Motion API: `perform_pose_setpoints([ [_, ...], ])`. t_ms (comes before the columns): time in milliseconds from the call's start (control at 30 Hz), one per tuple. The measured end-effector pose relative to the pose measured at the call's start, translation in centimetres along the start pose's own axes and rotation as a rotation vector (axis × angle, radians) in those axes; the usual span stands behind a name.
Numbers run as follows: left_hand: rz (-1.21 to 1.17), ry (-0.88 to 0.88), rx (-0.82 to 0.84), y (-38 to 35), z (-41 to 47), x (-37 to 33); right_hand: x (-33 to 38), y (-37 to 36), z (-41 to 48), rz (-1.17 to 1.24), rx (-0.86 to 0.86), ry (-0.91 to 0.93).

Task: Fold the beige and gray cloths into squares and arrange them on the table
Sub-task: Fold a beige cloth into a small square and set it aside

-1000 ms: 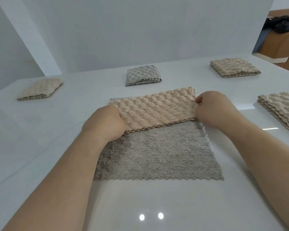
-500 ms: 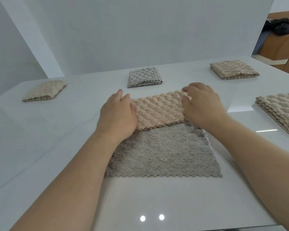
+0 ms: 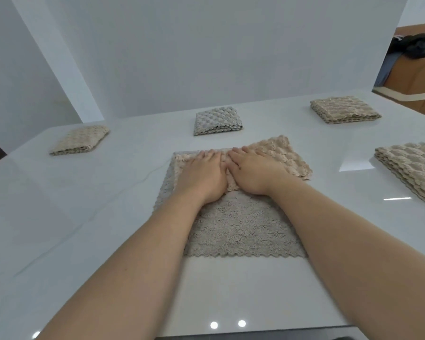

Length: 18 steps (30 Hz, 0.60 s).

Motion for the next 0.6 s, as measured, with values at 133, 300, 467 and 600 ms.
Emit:
perform_pose_setpoints([
  [133, 0.013, 0.069, 0.029, 0.1, -0.1, 0.7, -1.4, 0.2, 0.2, -0.011, 0.014, -0.108],
  [300, -0.016, 0.179, 0.083, 0.0, -0.1, 2.7, -4.5, 0.7, -0.9, 0.025, 0.013, -0.272],
  [467, -0.054, 0.24, 0.098, 0.0, 0.2, 3.6, -5.6, 0.6, -1.3, 0.064, -0.025, -0.367],
  [600, -0.092, 0.299, 0.075, 0.1, 0.6, 4.5, -6.6, 0.6, -1.5, 0.12, -0.07, -0.467],
])
Point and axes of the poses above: each hand's wrist, its own z-axis towards the middle knuckle, its own y-axis out of the back of the hand, x = y × z, the point moved 4 cm from there along z, towards the middle knuckle, and after that the axes turned 11 degrees about y, right-handed, at the moved point
